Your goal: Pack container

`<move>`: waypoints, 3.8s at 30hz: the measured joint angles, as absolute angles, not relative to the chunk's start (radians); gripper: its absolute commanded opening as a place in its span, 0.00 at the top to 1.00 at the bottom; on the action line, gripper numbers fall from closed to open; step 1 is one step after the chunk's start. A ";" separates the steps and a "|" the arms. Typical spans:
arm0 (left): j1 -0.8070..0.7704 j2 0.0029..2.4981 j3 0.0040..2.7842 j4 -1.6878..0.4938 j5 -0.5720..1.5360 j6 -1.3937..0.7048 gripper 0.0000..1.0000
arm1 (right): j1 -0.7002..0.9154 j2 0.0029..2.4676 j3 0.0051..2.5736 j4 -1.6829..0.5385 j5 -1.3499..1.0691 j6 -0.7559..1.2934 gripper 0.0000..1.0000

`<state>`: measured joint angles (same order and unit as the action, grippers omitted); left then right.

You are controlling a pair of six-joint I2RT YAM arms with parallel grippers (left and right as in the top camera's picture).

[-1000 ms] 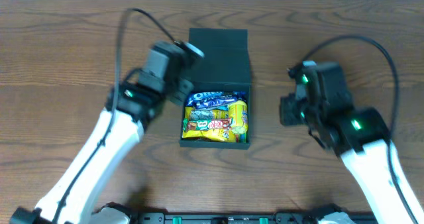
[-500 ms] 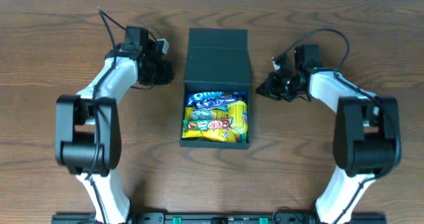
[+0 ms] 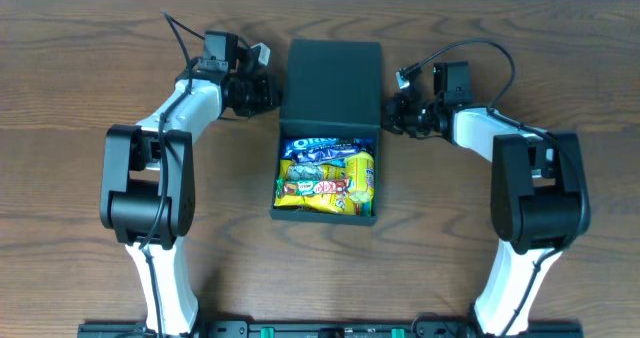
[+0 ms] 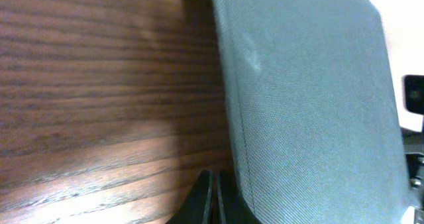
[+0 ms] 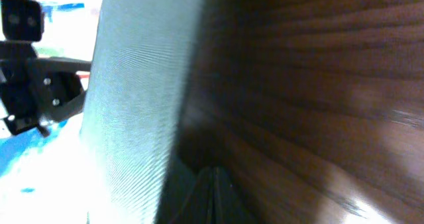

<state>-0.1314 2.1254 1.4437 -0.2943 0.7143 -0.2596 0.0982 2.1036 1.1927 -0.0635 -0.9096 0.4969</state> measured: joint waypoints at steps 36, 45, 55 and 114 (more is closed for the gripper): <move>-0.139 0.913 1.313 -1.185 0.650 0.290 0.94 | 0.093 0.798 1.125 -1.102 -0.585 0.098 0.98; -0.139 0.213 0.770 -1.180 0.646 0.121 0.05 | 0.093 0.032 0.869 -1.364 -0.603 0.171 0.01; -0.139 0.171 0.756 -1.262 0.647 -0.023 0.05 | 0.093 0.017 0.869 -1.390 -0.605 0.285 0.01; -0.046 0.011 0.170 -0.549 0.622 0.258 0.05 | 0.093 0.019 0.869 -1.391 -0.605 0.297 0.01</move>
<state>-0.0456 0.0109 0.1699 -0.5491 0.6220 0.2581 0.0929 0.0189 0.8688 -1.3914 -0.6052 0.2970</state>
